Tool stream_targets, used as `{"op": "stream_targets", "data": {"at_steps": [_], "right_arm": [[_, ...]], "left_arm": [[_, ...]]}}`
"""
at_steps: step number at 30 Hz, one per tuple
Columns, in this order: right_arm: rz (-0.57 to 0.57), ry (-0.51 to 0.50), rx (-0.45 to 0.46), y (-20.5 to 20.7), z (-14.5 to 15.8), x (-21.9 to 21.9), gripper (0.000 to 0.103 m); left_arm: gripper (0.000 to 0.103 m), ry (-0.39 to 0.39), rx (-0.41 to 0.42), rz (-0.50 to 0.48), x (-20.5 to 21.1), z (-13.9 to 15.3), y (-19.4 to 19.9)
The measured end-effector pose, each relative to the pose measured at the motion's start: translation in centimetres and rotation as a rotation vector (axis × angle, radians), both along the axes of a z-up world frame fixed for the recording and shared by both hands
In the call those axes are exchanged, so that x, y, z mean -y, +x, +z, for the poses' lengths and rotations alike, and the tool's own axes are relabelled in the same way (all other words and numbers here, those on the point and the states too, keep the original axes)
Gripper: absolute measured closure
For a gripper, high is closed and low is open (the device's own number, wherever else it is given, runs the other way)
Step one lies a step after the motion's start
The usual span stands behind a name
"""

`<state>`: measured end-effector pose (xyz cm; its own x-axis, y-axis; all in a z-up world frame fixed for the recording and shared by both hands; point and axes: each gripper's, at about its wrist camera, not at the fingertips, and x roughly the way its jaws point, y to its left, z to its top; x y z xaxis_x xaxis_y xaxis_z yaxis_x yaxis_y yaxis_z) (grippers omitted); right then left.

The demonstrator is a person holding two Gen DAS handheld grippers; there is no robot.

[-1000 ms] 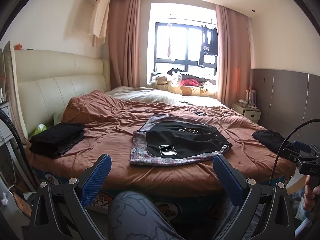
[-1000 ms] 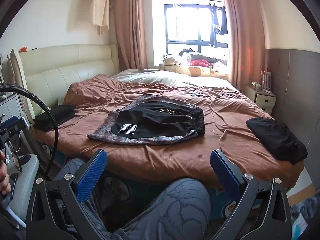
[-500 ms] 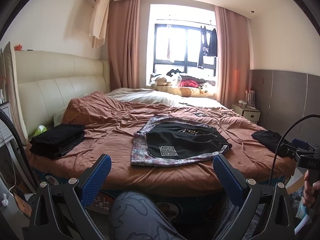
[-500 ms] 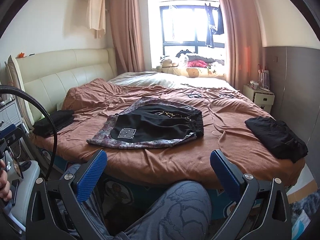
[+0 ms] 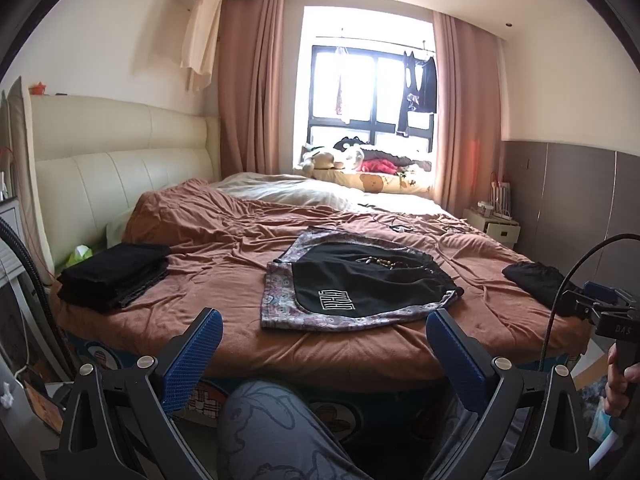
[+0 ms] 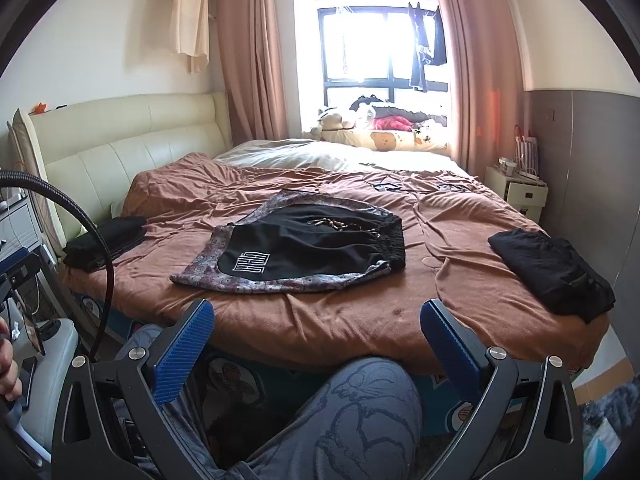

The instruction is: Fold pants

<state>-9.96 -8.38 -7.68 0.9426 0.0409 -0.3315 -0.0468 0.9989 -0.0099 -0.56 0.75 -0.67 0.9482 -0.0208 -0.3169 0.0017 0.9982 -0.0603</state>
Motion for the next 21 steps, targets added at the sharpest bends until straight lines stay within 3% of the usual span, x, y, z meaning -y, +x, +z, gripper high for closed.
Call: {"op": "stream_targets", "data": {"at_steps": [21], "right_arm": [[-0.012,0.010,-0.016,1.0,-0.5,0.2,0.000]], "left_arm": [[0.000,-0.008,-0.031,0.000,-0.2,-1.4,1.3]]}}
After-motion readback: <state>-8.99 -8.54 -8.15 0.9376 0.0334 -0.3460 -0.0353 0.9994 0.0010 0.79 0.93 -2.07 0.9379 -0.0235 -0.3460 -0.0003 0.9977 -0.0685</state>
